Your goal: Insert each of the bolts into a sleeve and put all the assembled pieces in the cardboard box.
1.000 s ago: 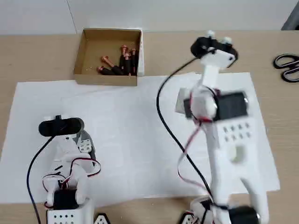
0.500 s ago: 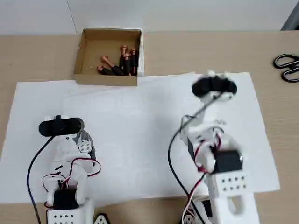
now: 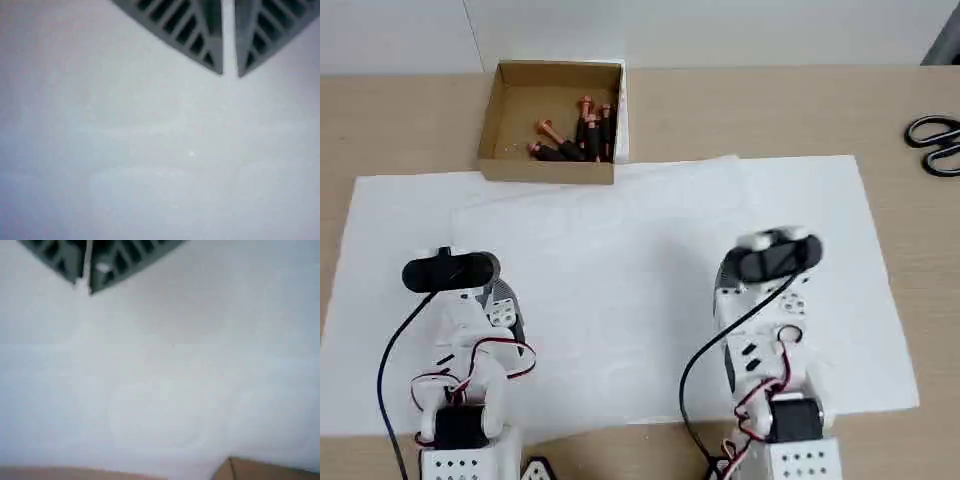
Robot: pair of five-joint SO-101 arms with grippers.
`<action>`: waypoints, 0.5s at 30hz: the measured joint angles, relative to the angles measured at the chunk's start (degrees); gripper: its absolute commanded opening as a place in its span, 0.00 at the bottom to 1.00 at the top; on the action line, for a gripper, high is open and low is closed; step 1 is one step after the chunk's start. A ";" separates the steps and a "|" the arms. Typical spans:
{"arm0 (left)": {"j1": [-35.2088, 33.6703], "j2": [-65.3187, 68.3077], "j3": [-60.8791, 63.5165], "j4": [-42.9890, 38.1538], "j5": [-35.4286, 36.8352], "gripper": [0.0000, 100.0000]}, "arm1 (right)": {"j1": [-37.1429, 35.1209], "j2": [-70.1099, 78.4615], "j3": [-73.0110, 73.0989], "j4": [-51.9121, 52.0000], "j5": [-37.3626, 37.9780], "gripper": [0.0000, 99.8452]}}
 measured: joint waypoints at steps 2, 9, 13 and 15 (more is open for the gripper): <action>0.00 0.00 0.00 0.00 0.00 0.01 | 0.09 -4.04 1.05 1.93 0.97 0.00; 0.00 0.00 0.00 0.00 0.00 0.01 | 3.87 -4.84 1.67 6.77 0.00 0.00; 0.00 0.00 0.00 0.00 0.00 0.01 | 6.33 -5.01 3.87 7.12 -0.09 0.00; 0.00 0.00 0.00 0.00 0.00 0.01 | 6.42 -5.01 4.22 7.91 -0.26 0.00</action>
